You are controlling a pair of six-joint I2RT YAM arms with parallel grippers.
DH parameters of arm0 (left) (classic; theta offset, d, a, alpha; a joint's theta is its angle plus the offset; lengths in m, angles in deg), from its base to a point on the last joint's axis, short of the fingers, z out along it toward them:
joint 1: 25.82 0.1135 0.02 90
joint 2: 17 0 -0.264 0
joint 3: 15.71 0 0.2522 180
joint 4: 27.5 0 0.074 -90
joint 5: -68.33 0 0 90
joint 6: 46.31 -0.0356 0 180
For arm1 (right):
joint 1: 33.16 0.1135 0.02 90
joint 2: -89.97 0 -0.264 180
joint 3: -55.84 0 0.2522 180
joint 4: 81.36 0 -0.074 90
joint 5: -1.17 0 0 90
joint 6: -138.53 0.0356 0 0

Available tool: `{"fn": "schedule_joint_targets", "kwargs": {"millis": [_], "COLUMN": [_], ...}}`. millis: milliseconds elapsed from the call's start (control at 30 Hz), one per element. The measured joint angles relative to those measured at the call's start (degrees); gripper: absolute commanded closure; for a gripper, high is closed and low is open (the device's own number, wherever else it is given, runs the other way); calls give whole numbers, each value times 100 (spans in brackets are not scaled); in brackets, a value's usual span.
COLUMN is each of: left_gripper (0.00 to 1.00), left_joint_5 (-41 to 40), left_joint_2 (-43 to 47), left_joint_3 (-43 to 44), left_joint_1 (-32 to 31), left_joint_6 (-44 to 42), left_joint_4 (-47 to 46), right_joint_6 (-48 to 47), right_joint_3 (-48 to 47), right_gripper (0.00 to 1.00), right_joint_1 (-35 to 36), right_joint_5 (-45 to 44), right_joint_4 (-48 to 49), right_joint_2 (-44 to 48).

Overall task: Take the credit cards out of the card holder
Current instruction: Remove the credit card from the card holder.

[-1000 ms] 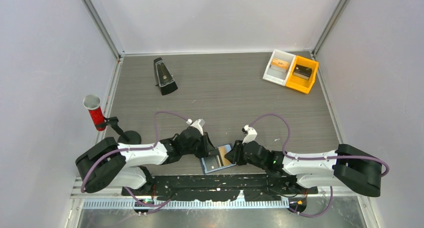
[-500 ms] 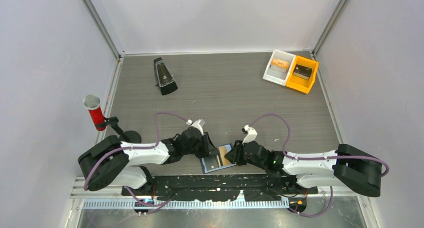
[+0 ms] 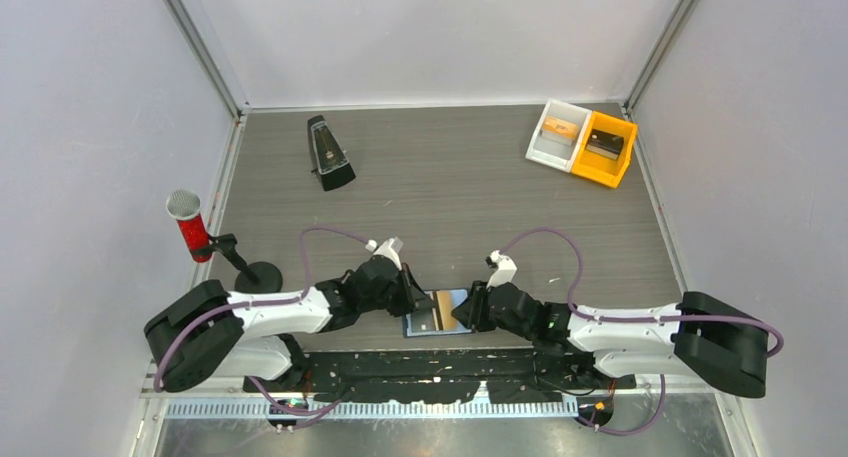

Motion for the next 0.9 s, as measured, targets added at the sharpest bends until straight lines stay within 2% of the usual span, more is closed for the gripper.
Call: {"fn": "schedule_joint_targets", "kwargs": {"millis": [233, 467, 733, 900], "left_gripper": [100, 100, 100, 100], "left_joint_5": [-345, -702, -922, -988], "left_joint_2": [660, 1626, 2675, 3191], "left_joint_3": [-81, -92, -79, 52], "left_joint_1": [0, 7, 39, 39], "left_joint_6": [76, 70, 70, 90], "left_joint_4": [597, 1360, 2321, 2903], "right_joint_6": [-94, -686, -2358, -3829], "right_joint_3": [2, -55, -664, -807], "right_gripper": [67, 64, 57, 57], "right_joint_1": [-2, -2, 0, 232], "right_joint_5": [-72, -293, -101, 13], "right_joint_4": [-181, -715, -942, -527], "right_joint_2": [144, 636, 1132, 1526]}}
